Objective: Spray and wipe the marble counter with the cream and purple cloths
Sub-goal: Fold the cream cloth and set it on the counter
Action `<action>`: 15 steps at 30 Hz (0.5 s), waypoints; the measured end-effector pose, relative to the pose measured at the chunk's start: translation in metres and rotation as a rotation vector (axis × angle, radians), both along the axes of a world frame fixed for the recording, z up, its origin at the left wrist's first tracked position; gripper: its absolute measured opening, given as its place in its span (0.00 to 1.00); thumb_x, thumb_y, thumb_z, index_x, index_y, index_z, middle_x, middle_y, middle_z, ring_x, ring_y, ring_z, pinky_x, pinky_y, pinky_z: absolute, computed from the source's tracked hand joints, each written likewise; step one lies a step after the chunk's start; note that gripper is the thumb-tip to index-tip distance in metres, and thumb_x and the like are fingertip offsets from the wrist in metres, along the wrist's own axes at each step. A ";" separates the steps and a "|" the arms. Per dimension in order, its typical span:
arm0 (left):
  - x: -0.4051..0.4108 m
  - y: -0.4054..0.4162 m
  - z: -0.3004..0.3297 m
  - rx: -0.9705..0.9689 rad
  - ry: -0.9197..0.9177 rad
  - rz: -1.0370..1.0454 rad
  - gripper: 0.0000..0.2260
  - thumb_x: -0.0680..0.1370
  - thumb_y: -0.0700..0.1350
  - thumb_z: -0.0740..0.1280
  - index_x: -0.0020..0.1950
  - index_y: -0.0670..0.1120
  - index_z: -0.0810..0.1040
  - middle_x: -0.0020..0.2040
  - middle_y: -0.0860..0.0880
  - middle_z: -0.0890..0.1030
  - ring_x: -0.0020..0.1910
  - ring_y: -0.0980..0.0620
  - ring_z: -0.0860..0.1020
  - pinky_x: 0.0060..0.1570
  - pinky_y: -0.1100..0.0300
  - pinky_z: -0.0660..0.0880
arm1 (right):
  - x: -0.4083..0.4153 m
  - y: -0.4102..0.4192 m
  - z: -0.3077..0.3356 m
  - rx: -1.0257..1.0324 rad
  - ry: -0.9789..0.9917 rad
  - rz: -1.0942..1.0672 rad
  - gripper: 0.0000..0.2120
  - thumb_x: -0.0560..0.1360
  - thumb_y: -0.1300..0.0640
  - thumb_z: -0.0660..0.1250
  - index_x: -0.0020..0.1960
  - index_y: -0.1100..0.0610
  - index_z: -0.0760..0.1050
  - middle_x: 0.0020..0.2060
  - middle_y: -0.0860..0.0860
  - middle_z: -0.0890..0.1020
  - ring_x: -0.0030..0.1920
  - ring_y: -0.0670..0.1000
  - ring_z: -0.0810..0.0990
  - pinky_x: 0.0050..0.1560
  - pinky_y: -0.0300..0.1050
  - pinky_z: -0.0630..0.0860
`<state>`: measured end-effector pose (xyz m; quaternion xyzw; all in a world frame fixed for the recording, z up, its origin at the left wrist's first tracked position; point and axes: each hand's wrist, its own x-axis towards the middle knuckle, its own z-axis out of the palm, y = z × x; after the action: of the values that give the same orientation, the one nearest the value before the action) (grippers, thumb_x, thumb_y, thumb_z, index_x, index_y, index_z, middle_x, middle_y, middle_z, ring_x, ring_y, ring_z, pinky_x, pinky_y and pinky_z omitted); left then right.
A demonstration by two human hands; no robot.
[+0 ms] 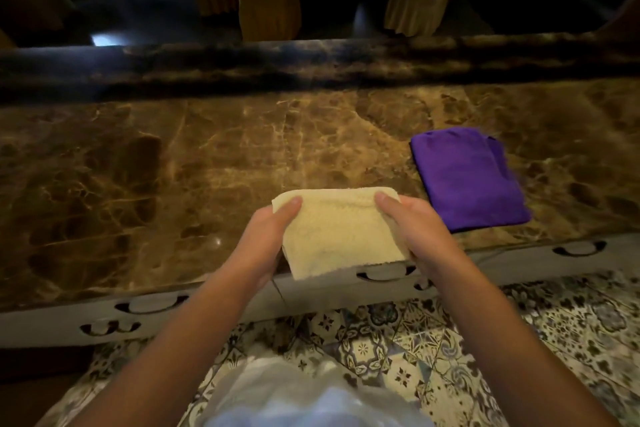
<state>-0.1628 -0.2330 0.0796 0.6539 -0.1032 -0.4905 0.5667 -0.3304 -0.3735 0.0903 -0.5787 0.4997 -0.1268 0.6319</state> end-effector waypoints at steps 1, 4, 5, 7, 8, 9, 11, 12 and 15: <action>-0.001 -0.009 -0.002 0.016 0.033 0.003 0.11 0.82 0.51 0.64 0.56 0.48 0.83 0.47 0.49 0.89 0.47 0.49 0.87 0.45 0.51 0.81 | -0.001 -0.009 -0.003 0.004 0.013 0.004 0.12 0.81 0.50 0.66 0.52 0.55 0.86 0.47 0.53 0.90 0.51 0.57 0.88 0.61 0.61 0.80; 0.005 -0.036 -0.002 0.029 0.071 -0.008 0.09 0.82 0.49 0.65 0.57 0.48 0.82 0.49 0.48 0.88 0.51 0.46 0.86 0.51 0.49 0.81 | 0.005 -0.036 -0.007 0.001 -0.005 0.012 0.09 0.80 0.52 0.67 0.54 0.53 0.85 0.48 0.52 0.89 0.52 0.56 0.88 0.61 0.61 0.81; 0.009 -0.046 0.000 0.019 0.074 -0.017 0.08 0.81 0.49 0.65 0.57 0.49 0.81 0.51 0.48 0.87 0.53 0.46 0.85 0.54 0.48 0.80 | 0.010 -0.045 -0.007 -0.003 -0.026 0.000 0.08 0.80 0.54 0.67 0.53 0.52 0.84 0.48 0.52 0.89 0.52 0.56 0.87 0.60 0.60 0.82; 0.023 -0.068 0.007 -0.011 0.081 -0.038 0.10 0.81 0.49 0.65 0.61 0.48 0.78 0.58 0.46 0.84 0.58 0.45 0.82 0.58 0.46 0.79 | 0.023 -0.062 -0.008 -0.040 -0.054 -0.042 0.07 0.81 0.55 0.66 0.51 0.52 0.83 0.49 0.52 0.89 0.53 0.55 0.87 0.55 0.55 0.83; 0.032 -0.079 0.009 -0.010 0.074 -0.038 0.13 0.81 0.49 0.66 0.64 0.47 0.76 0.59 0.46 0.83 0.59 0.45 0.81 0.60 0.46 0.79 | 0.031 -0.069 -0.008 -0.076 -0.053 -0.061 0.07 0.81 0.55 0.66 0.52 0.52 0.83 0.50 0.52 0.88 0.53 0.54 0.86 0.53 0.53 0.83; 0.042 -0.090 0.010 0.009 0.066 -0.031 0.15 0.81 0.49 0.66 0.65 0.46 0.75 0.60 0.45 0.82 0.59 0.45 0.81 0.61 0.45 0.78 | 0.039 -0.076 -0.009 -0.111 -0.050 -0.068 0.08 0.81 0.55 0.65 0.55 0.53 0.82 0.50 0.51 0.87 0.52 0.52 0.86 0.49 0.48 0.82; 0.056 -0.106 0.007 0.065 0.077 -0.050 0.15 0.80 0.50 0.67 0.65 0.45 0.76 0.60 0.44 0.82 0.59 0.44 0.81 0.63 0.45 0.77 | 0.053 -0.088 -0.012 -0.148 -0.046 -0.088 0.09 0.82 0.56 0.64 0.59 0.53 0.80 0.49 0.48 0.85 0.50 0.49 0.84 0.42 0.41 0.78; 0.061 -0.108 0.003 0.087 0.114 -0.080 0.16 0.80 0.50 0.67 0.65 0.44 0.76 0.60 0.43 0.82 0.59 0.44 0.81 0.62 0.46 0.78 | 0.057 -0.093 -0.015 -0.137 -0.045 -0.103 0.08 0.82 0.57 0.64 0.58 0.52 0.80 0.47 0.47 0.84 0.49 0.48 0.83 0.40 0.39 0.77; 0.065 -0.100 -0.018 0.121 0.243 -0.143 0.17 0.79 0.48 0.69 0.67 0.44 0.76 0.60 0.42 0.84 0.59 0.43 0.83 0.60 0.46 0.80 | 0.062 -0.100 -0.032 -0.063 -0.037 -0.128 0.07 0.82 0.58 0.63 0.54 0.50 0.80 0.47 0.48 0.86 0.47 0.48 0.85 0.39 0.38 0.80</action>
<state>-0.0978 -0.3330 0.0619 0.6136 -0.0503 -0.6105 0.4983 -0.2688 -0.4737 0.0588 -0.5626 0.5197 -0.1930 0.6132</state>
